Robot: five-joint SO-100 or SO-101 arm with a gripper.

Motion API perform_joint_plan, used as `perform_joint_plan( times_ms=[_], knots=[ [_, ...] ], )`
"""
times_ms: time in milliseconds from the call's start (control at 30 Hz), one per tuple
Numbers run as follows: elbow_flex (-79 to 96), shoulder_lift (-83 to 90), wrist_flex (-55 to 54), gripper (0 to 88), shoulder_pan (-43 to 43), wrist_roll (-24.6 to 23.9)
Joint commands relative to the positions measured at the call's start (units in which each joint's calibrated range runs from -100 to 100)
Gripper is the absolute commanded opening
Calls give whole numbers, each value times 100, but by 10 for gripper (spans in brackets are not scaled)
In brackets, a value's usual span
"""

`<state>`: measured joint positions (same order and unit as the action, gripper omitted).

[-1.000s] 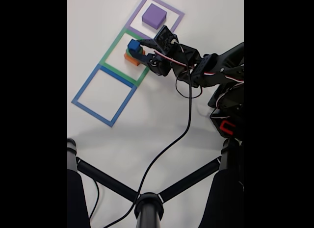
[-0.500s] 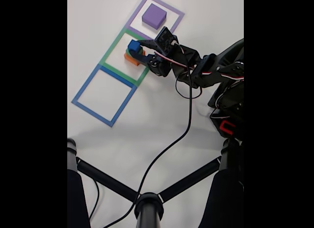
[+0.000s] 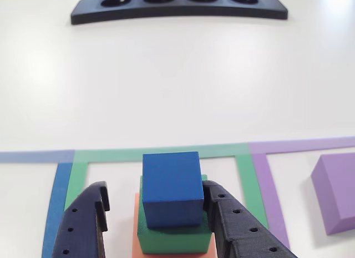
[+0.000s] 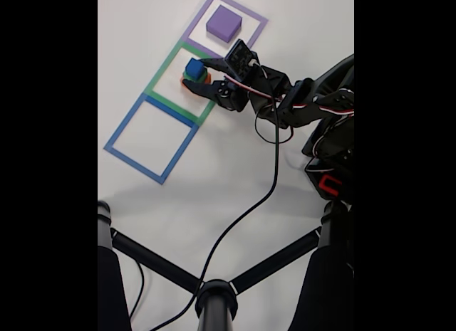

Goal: Tower of hanoi

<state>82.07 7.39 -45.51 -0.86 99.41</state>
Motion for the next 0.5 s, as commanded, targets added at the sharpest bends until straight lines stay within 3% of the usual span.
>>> perform_joint_plan(
  times_ms=[0,167,300,467],
  knots=[
    [-261,343,-91,192,-63,59],
    [-197,1200,621,195,-86,59],
    [-570,2442,2539,167,-86,59],
    [-1506,3668,5404,43,-192,59]
  ],
)
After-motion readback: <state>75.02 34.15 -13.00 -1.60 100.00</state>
